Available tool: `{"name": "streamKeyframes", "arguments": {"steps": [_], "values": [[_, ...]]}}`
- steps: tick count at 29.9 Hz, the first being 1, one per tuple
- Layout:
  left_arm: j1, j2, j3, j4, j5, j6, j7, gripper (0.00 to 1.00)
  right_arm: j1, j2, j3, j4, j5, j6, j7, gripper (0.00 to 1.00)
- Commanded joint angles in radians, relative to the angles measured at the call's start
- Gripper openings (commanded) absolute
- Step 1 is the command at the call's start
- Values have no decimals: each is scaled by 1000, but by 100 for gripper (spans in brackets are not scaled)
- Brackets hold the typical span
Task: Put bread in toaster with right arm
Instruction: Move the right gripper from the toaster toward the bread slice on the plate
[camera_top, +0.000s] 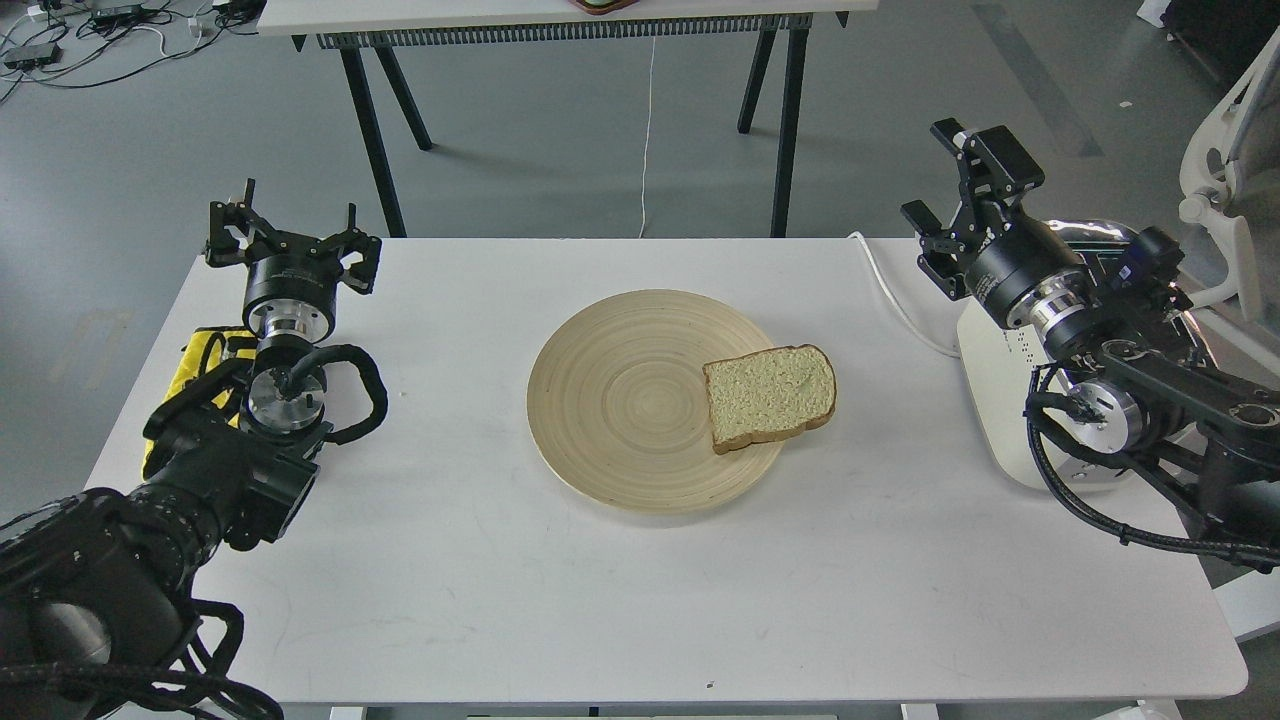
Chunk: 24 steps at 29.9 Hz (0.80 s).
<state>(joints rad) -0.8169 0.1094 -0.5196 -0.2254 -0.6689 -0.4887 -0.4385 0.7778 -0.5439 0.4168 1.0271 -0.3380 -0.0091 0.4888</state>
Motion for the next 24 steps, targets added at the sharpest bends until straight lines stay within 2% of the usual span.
{"name": "streamKeyframes", "arguments": {"steps": [1, 9, 19, 24], "values": [[1, 1, 1, -2, 0, 0, 0, 100, 5, -1, -7, 1, -12, -23, 0, 99], [-1, -1, 0, 0, 0, 0, 0, 100, -14, 12, -55, -4, -105, -149, 0, 99], [-1, -1, 1, 0, 0, 0, 0, 100, -28, 147, -190, -102, -107, -310, 0, 99], [-1, -1, 0, 0, 0, 0, 0, 100, -34, 160, -242, -105, -107, -333, 0, 99]]}}
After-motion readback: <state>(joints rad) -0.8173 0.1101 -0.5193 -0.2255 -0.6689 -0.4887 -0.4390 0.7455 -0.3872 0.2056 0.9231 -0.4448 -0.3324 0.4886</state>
